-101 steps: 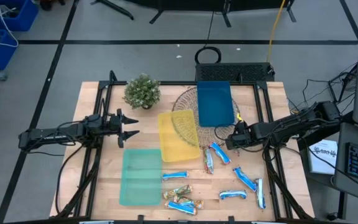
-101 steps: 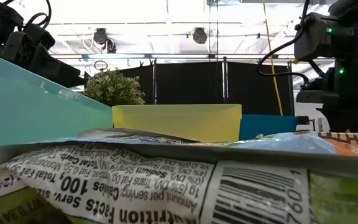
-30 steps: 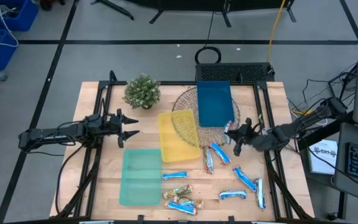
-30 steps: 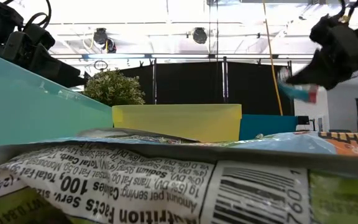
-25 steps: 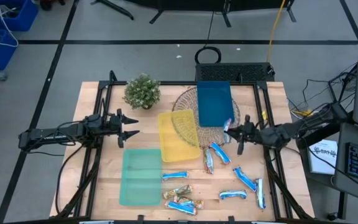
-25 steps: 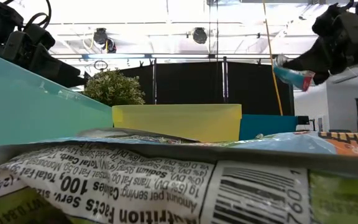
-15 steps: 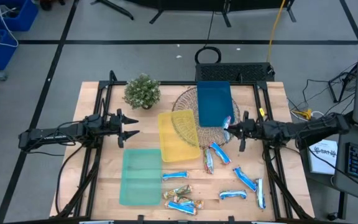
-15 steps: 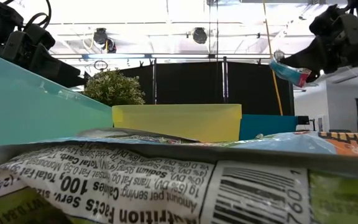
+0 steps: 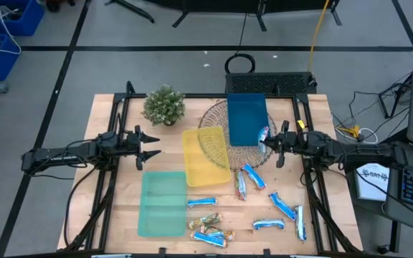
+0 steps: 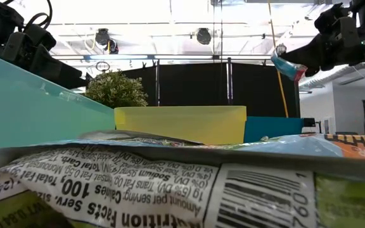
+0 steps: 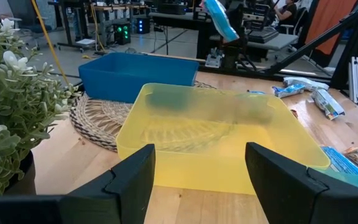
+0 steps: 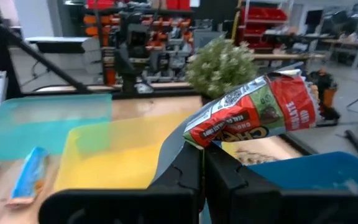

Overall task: Pick and place Granola Bars by type
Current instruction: Put the red granola bar into the blue bin

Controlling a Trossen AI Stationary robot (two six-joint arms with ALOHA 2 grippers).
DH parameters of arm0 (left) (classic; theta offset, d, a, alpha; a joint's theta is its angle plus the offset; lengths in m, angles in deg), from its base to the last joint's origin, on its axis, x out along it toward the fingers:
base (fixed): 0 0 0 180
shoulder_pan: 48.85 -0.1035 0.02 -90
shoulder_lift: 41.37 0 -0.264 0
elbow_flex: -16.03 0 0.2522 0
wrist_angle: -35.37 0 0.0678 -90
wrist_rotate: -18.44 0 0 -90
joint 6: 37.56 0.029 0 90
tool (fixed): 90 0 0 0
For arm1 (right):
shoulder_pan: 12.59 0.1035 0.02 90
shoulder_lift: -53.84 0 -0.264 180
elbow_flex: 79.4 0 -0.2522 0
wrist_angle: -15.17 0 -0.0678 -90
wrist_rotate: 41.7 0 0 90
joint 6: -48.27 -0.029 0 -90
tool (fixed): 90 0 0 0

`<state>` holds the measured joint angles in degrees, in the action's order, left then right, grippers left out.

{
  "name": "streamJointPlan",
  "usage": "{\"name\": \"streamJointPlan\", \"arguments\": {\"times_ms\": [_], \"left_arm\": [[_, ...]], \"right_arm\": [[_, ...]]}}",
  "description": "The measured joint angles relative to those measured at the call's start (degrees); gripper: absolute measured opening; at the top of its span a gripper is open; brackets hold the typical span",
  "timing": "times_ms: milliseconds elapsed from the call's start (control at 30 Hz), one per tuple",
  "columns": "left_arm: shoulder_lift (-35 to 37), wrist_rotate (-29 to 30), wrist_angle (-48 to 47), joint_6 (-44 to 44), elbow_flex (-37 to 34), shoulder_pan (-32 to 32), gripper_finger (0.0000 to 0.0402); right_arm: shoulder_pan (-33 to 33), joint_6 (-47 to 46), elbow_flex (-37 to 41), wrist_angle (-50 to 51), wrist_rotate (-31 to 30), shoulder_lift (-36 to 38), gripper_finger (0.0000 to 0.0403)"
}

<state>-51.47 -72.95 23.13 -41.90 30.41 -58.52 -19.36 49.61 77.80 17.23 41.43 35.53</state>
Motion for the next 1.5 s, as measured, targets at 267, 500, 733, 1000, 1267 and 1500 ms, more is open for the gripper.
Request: {"name": "streamJointPlan", "arguments": {"times_ms": [267, 500, 733, 1000, 1267, 1500], "left_arm": [[0.0, 0.0, 0.0, 0.1, 0.0, 0.0, 0.0255], [0.0, 0.2, 0.0, 0.1, 0.0, 0.0, 0.0255], [0.0, 1.7, 0.1, 0.1, 0.0, 0.0, 0.0255], [0.0, 1.9, 0.1, 0.0, 0.0, 0.0, 0.0255], [0.0, 1.8, 0.1, 0.0, 0.0, 0.0, 0.0255], [0.0, 1.8, 0.1, 0.0, 0.0, 0.0, 0.0255]], "right_arm": [[-6.8, 0.9, 5.3, -7.3, 1.6, 3.2, 0.0], [-11.7, -0.2, 5.8, -7.0, 6.2, 3.4, 0.0], [-14.2, -0.5, 5.9, -5.9, 7.3, 3.4, 0.0], [-18.4, -3.1, 5.4, -7.3, 7.8, 2.4, 0.0], [-22.7, -4.8, 4.1, -10.7, 11.9, -2.4, 0.0], [-25.8, -6.5, 4.0, -16.9, 15.0, -7.9, 0.0]]}}
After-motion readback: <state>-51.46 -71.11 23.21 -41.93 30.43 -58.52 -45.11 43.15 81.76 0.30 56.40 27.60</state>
